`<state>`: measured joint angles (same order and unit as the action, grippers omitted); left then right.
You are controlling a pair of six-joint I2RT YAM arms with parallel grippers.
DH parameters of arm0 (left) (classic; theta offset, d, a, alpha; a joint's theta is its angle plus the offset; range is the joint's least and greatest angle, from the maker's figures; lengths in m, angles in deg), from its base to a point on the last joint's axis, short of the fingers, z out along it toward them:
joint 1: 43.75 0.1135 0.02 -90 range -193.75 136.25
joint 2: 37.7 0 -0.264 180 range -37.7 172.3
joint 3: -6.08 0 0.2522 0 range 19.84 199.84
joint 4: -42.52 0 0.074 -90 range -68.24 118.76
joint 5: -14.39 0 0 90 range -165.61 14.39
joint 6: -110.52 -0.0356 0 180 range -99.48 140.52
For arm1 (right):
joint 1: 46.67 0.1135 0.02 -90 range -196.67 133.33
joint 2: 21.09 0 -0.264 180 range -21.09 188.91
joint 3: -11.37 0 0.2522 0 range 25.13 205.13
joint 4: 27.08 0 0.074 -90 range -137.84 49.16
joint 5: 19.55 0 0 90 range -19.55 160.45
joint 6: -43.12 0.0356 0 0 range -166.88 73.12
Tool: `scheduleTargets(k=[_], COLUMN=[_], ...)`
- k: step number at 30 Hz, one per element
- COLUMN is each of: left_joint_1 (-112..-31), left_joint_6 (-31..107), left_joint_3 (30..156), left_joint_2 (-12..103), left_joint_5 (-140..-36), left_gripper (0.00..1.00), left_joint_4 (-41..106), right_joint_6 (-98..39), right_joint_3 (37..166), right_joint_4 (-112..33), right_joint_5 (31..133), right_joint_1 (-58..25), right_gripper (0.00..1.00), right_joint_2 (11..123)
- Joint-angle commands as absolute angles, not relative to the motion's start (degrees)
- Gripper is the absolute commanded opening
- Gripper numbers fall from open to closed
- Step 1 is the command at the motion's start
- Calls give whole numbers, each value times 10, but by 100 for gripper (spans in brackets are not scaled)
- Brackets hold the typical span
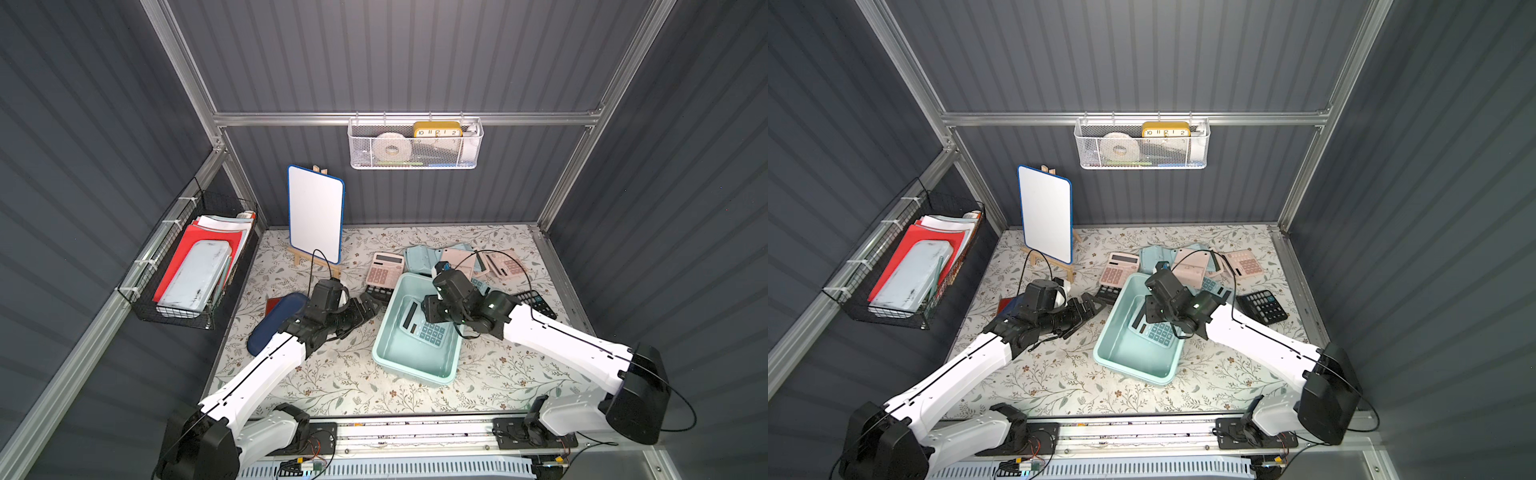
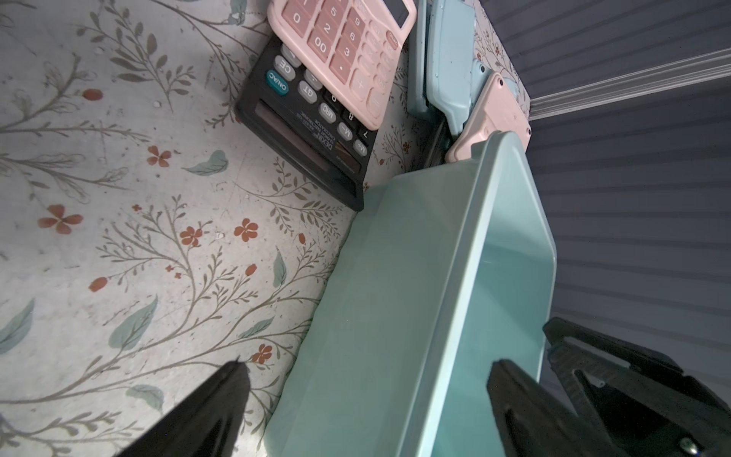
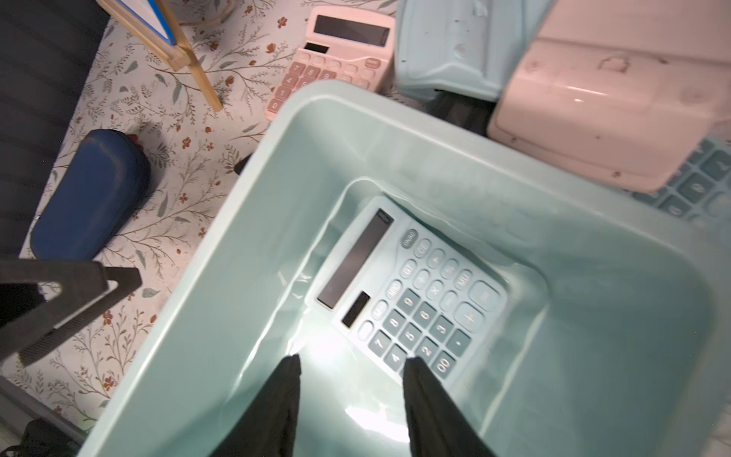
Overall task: Put the calculator in the storage box
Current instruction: Place the calculator in the storage box, then pick up the calculator at the center of the board.
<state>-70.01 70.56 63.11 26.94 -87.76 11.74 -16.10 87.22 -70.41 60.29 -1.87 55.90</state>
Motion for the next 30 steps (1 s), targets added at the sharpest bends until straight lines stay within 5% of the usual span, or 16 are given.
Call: scheduleTargets(k=[1,12,23,30], left_joint_1=[-702,-693,-630,-630], left_joint_6=[687,679,708,793], left_joint_3=[655,702,699,671], left_joint_2=[280,379,505,557], left_joint_5=[-831,-712,-843,-926], left_gripper=[99,100,99,85], left_joint_4=[90,87,235,389], right_joint_6=[-161,-182,-167,-158], right_joint_3=[836,780,785,790], right_joint_4=[-758,-789,-805,-802], right_joint_5=[585,677,725,736], right_joint_1=[-48,-165,-189,-193], right_gripper=[49,51,52,52], right_joint_2=[514,408,396,396])
